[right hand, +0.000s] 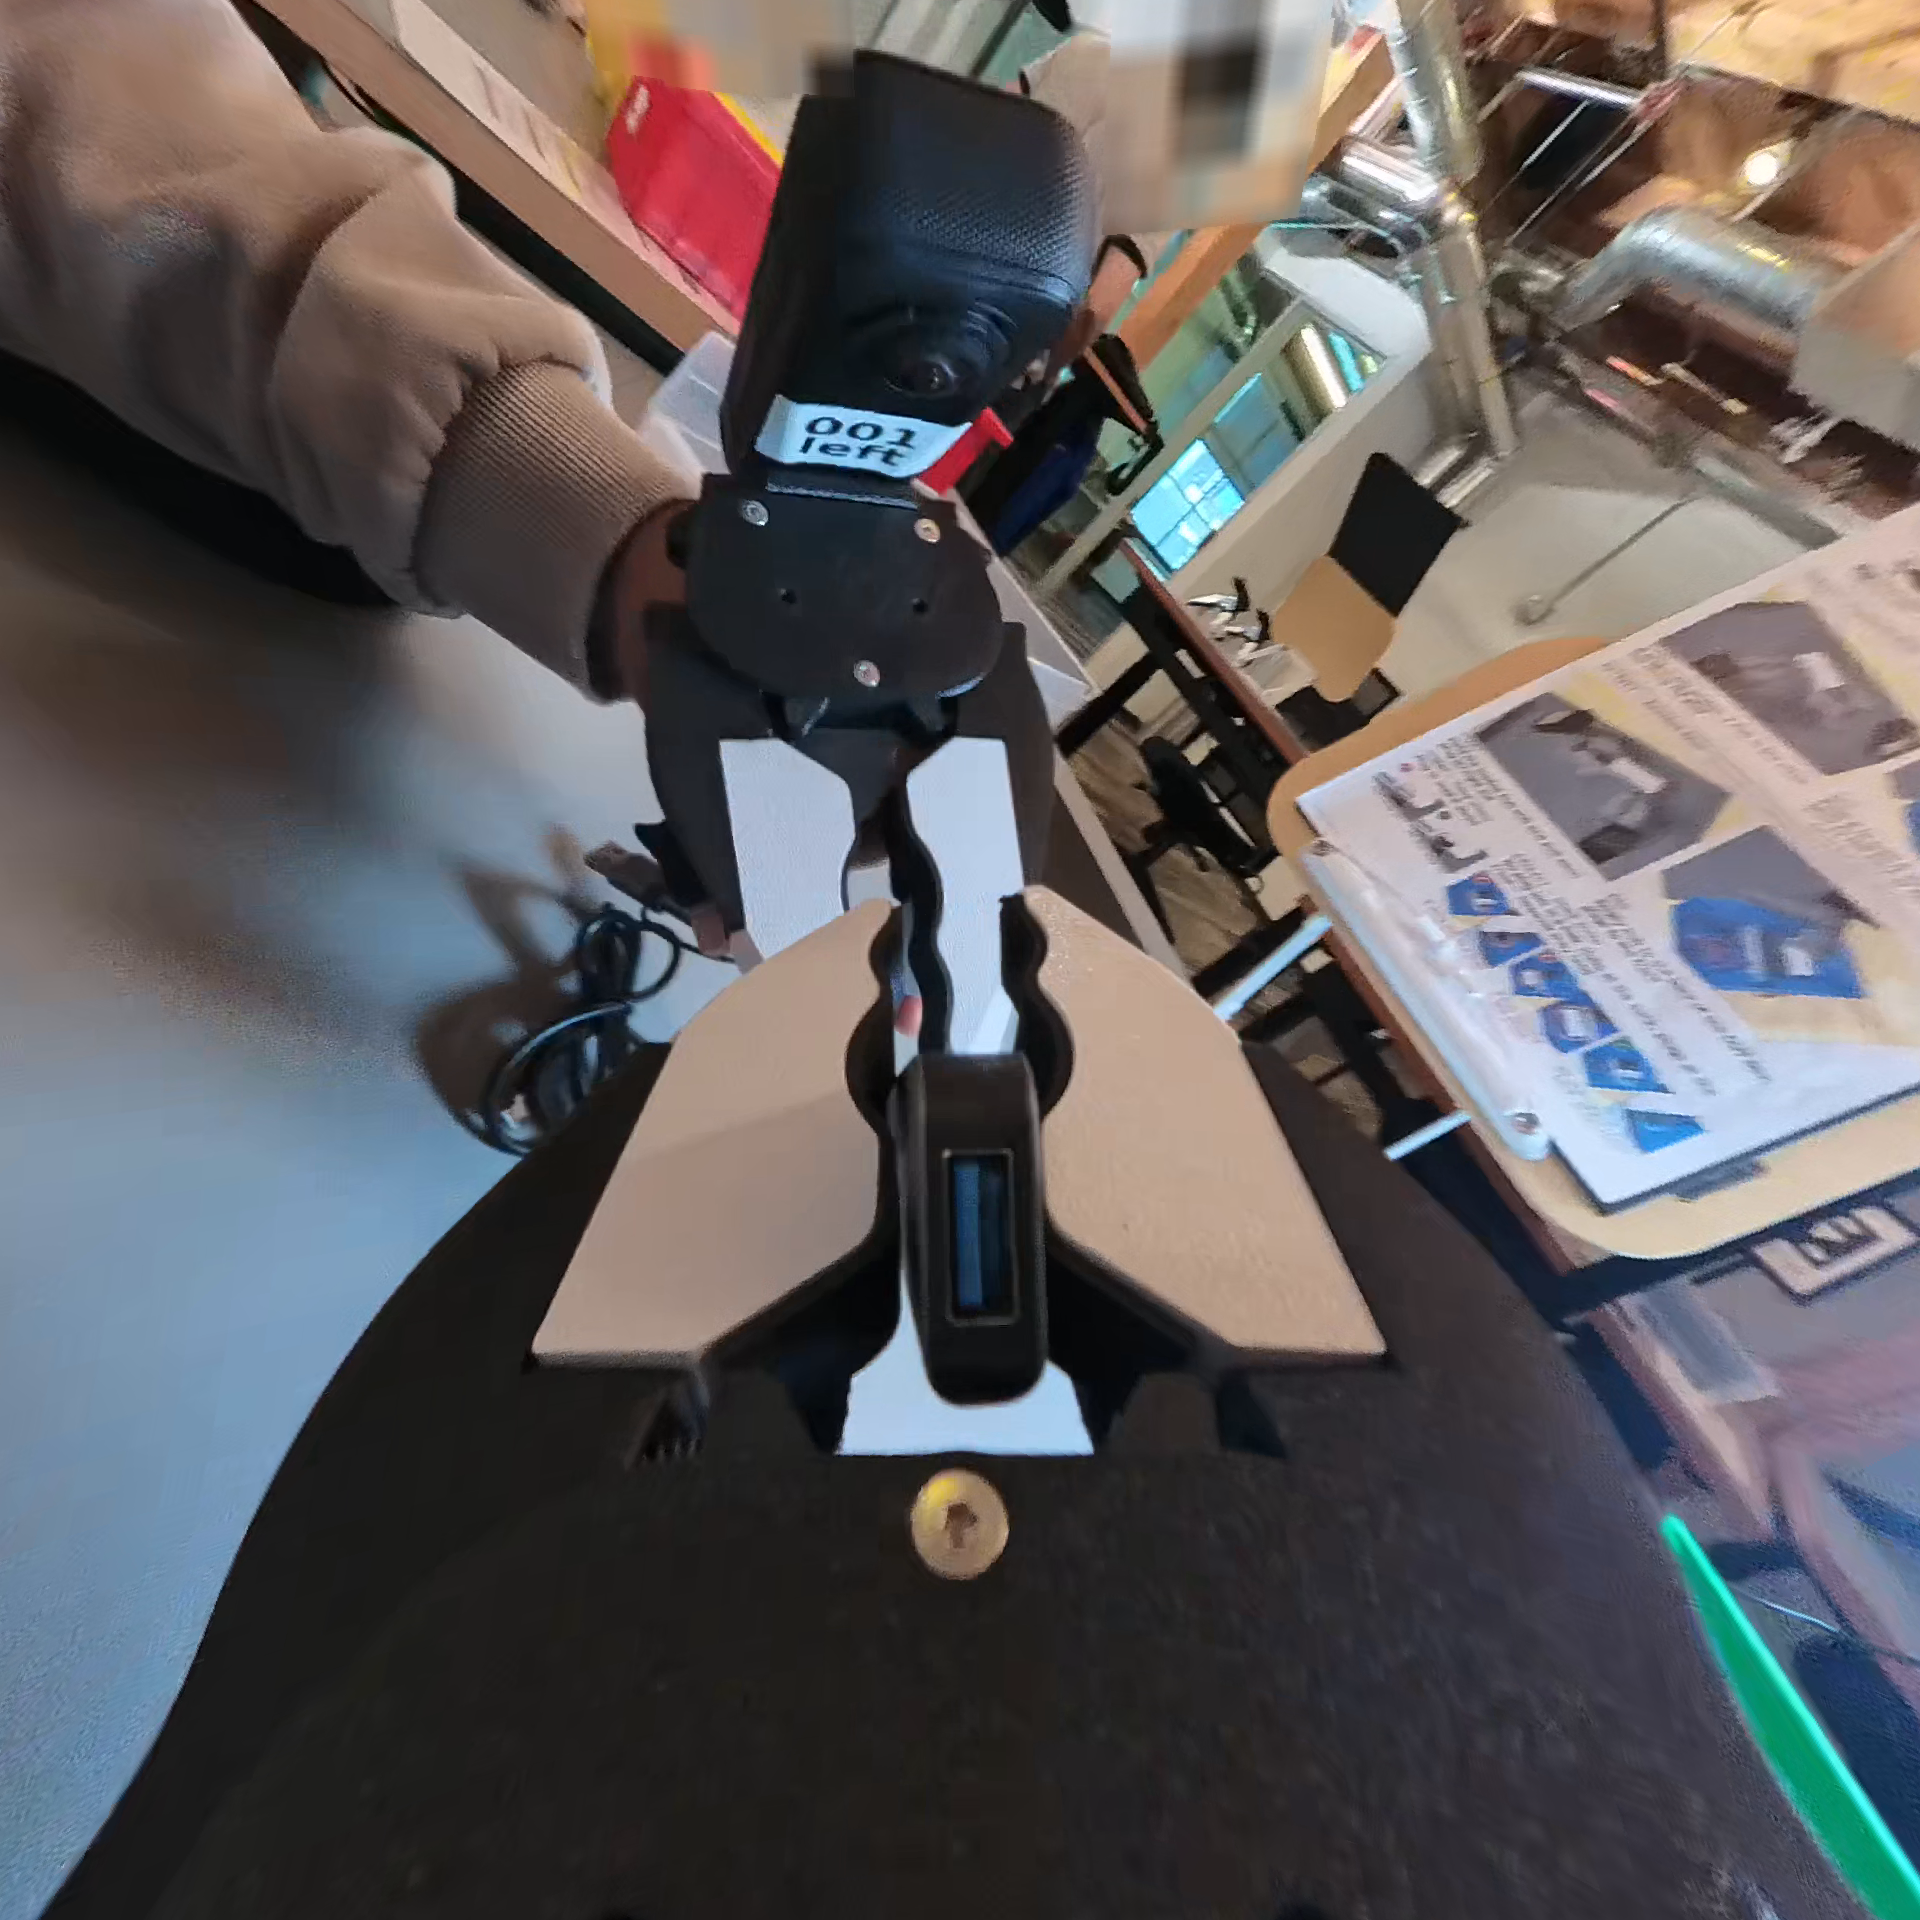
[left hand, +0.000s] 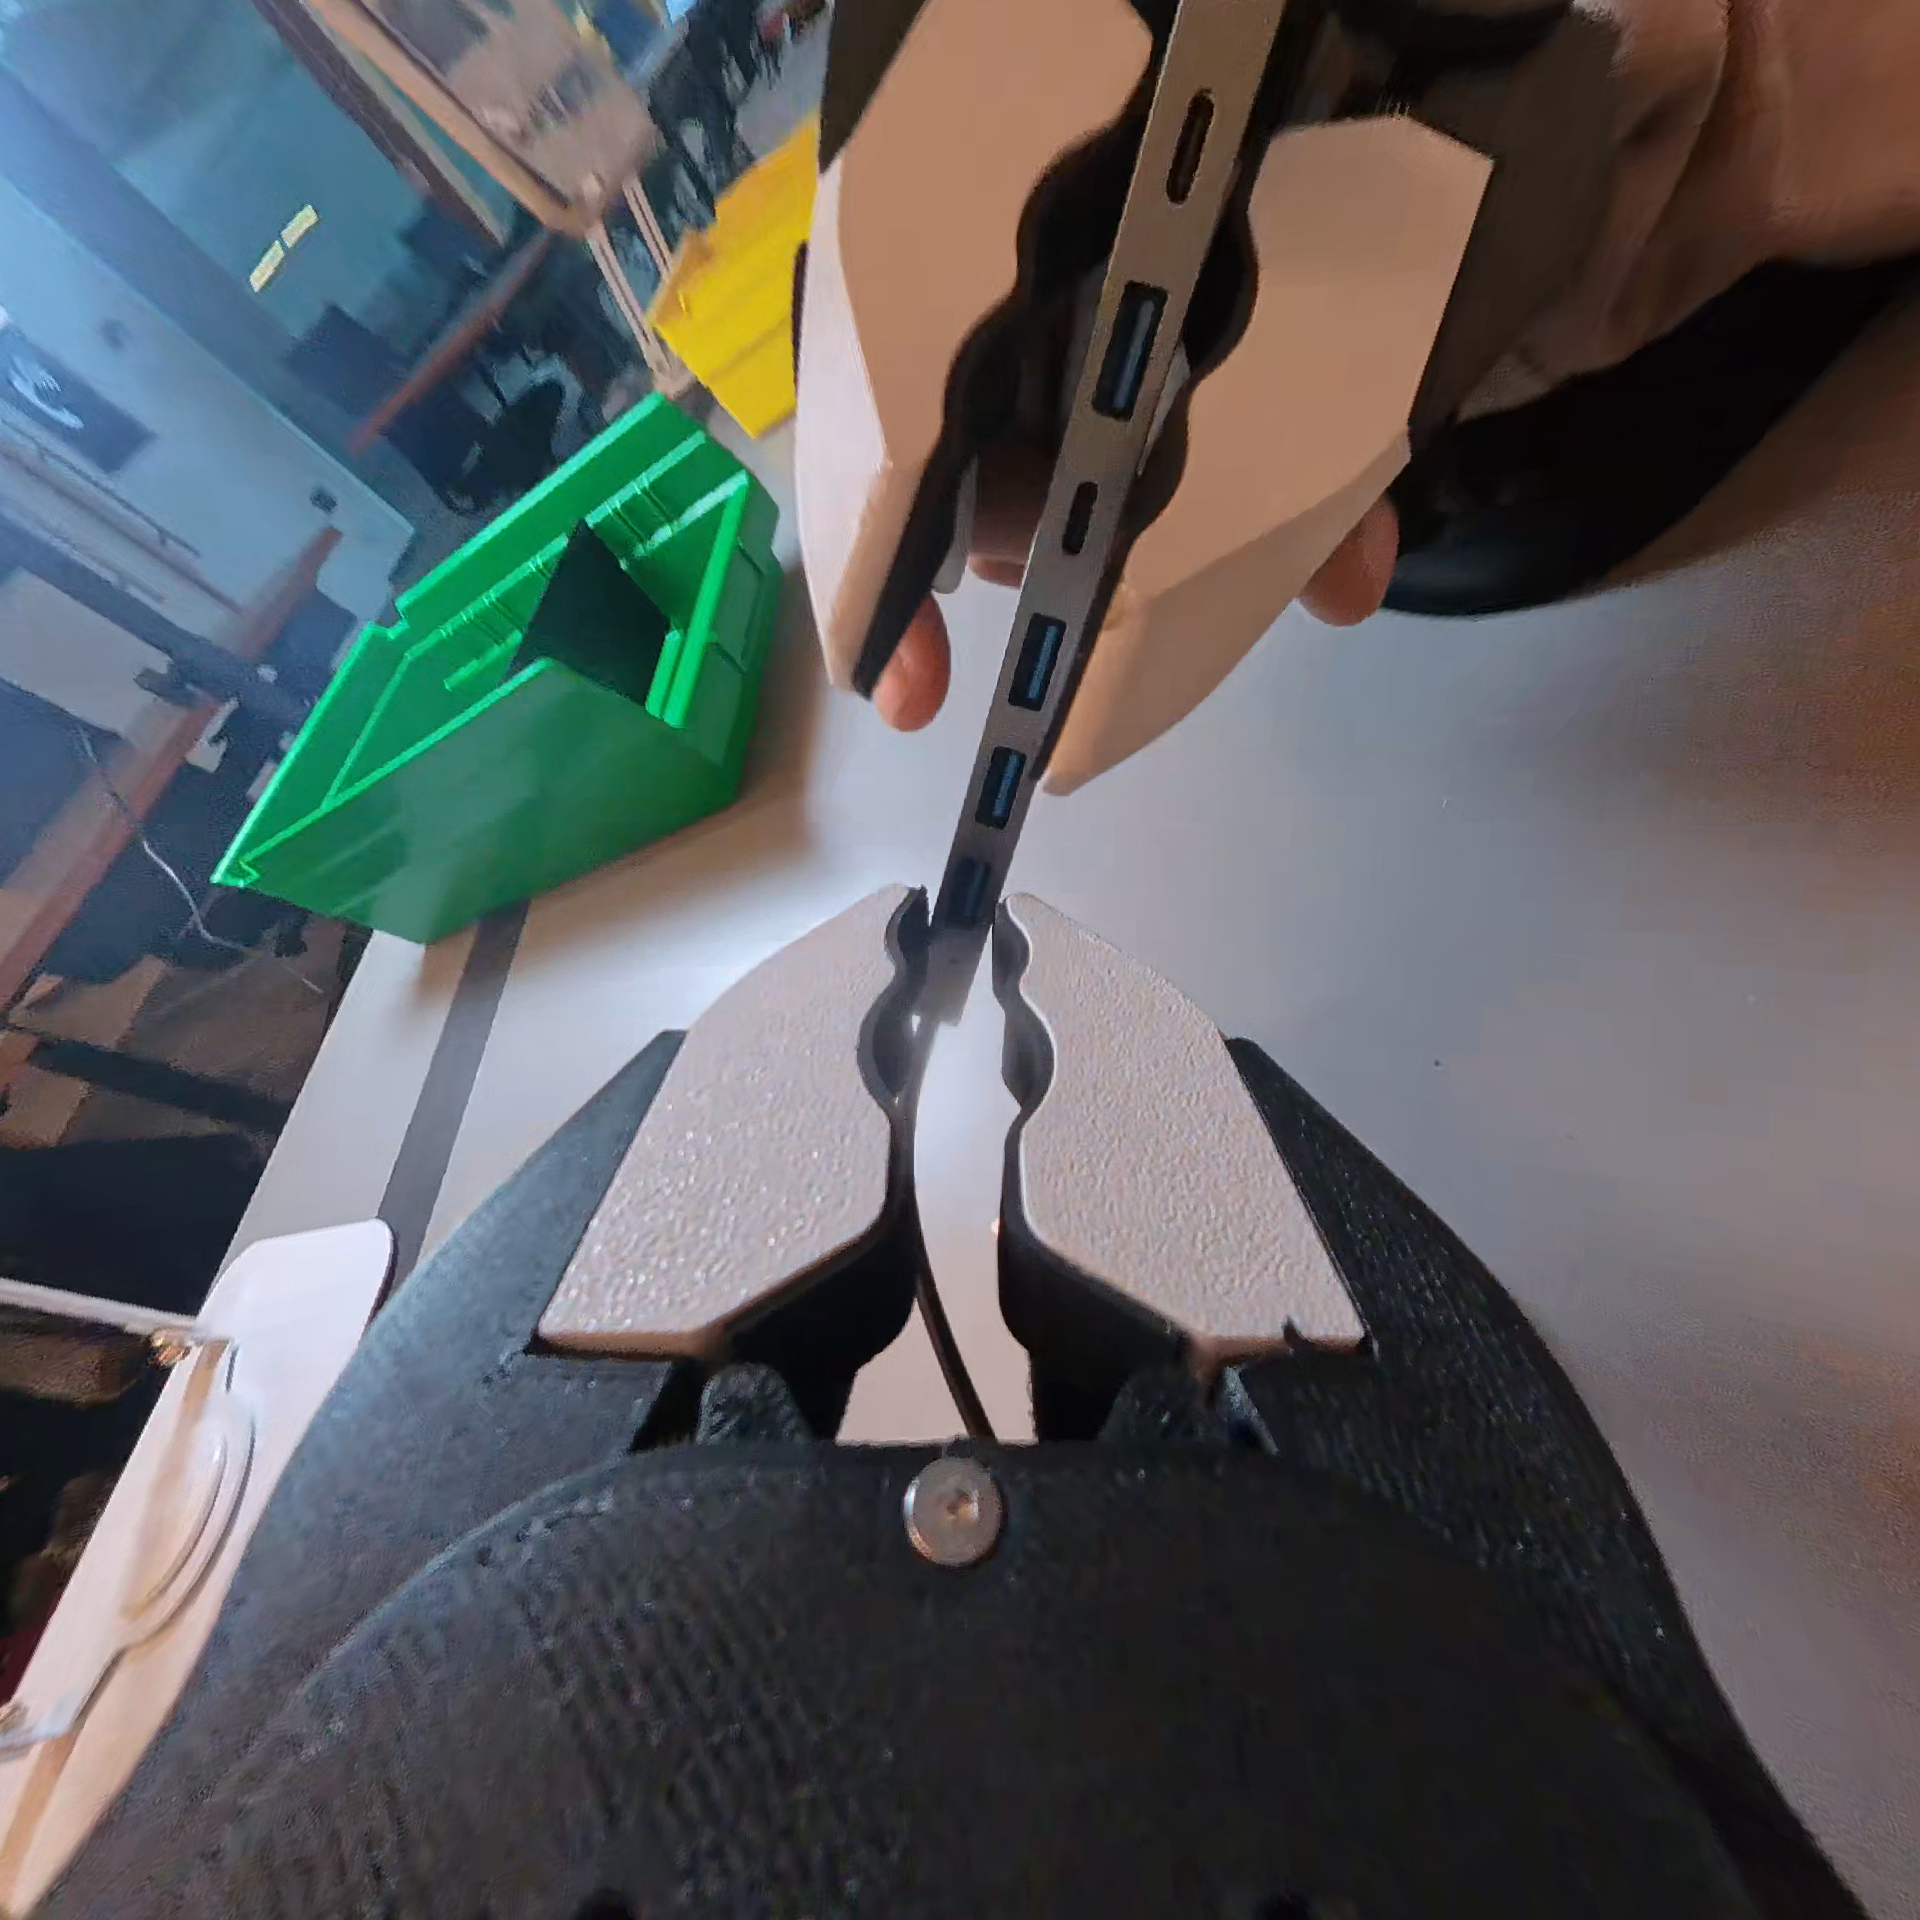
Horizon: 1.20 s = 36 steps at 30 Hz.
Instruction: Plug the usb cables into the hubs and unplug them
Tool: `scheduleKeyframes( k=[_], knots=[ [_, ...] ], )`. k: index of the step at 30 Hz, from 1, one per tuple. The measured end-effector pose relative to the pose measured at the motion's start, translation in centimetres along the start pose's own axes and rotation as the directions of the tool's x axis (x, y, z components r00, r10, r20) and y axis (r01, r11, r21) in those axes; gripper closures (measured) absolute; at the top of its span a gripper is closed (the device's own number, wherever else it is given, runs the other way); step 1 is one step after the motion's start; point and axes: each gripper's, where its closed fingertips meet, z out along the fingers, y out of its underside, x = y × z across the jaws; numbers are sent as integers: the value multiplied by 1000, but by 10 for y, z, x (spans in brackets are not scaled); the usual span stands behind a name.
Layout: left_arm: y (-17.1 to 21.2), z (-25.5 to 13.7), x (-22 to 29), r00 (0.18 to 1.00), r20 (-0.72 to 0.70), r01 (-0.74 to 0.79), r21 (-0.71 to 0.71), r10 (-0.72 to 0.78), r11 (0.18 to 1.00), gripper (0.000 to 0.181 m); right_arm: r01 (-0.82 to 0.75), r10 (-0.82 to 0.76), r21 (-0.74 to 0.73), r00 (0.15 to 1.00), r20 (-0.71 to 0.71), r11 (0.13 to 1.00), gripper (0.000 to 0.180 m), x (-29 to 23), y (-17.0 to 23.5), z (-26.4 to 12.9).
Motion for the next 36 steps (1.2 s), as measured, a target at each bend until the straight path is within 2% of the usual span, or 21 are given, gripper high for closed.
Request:
scheduleKeyframes(
  k=[4, 8, 12, 15, 19, 22, 26, 29, 33, 36],
  knots=[
    [-20, -11, -3, 993, -61, 110, 204, -99, 973, 170, -82, 81, 18, 996, 34, 996, 146, 10, 4, -8],
    [-33, -15, 1, 983, -133, 165, 299, -130, 940, 170, -127, 123, 56, 989, 81, 990, 147, 6, 1, -8],
    [-31, -7, -6, 981, -99, 190, 271, -169, 944, 166, -5, 7, -43, 999, 40, 999, 161, 8, 7, -4],
    [-23, -9, -28, 976, -5, 216, 205, -220, 955, 166, 127, -134, -122, 990, -52, 984, 168, 21, 15, -7],
    [-6, -27, -43, 960, 44, 268, 124, -276, 955, 164, 213, -268, -305, 952, -149, 928, 168, 50, 44, -17],
    [4, -35, -42, 958, 59, 277, 81, -282, 958, 163, 278, -383, -460, 912, -150, 843, 168, 64, 79, -23],
    [-5, -31, -31, 982, 68, 174, 37, -176, 984, 158, 302, -419, -558, 903, -92, 773, 168, 62, 113, -21],
    [-12, -25, -26, 991, 134, -6, -34, 11, 999, 157, 304, -418, -587, 906, -65, 750, 168, 59, 122, -18],
    [-7, -10, -21, 956, 178, -202, -177, 233, 963, 151, 311, -406, -620, 914, -14, 720, 168, 47, 128, -7],
    [-7, -4, -15, 947, 171, -249, -146, 272, 958, 166, 313, -390, -636, 921, 22, 705, 168, 36, 133, 1]
  ],
)
